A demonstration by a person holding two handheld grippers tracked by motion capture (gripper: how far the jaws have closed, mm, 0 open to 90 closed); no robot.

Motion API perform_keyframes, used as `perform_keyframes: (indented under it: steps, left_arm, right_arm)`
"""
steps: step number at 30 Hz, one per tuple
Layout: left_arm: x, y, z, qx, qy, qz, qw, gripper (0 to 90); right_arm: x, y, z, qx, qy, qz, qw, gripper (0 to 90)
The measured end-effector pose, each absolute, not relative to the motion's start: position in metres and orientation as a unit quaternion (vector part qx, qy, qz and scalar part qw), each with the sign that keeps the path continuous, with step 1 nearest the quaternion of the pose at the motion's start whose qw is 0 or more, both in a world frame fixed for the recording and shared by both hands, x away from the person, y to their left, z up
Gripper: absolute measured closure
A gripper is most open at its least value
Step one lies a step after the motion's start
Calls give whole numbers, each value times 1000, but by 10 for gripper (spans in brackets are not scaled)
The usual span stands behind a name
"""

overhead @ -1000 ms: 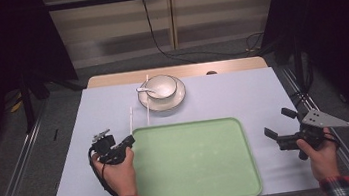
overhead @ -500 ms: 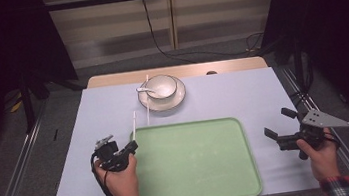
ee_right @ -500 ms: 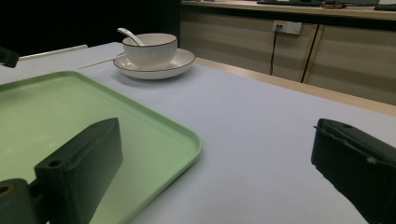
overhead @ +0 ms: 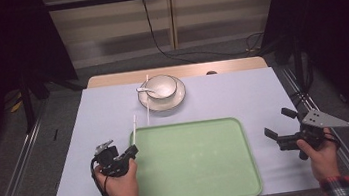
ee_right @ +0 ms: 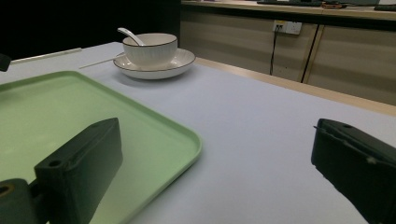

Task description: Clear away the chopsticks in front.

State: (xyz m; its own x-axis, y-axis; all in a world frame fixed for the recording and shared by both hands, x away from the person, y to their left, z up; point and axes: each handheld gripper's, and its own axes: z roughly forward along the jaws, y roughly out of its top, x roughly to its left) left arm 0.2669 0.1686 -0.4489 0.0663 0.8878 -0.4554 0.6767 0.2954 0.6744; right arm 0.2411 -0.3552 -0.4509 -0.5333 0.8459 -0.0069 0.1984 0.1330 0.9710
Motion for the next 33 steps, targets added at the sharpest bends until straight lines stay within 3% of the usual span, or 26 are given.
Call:
perform_keyframes:
  steps: [33]
  left_arm:
    - [250, 161, -462, 593, 675, 102, 427, 854]
  right_arm:
    - [247, -347, -450, 368, 697, 541, 293, 15]
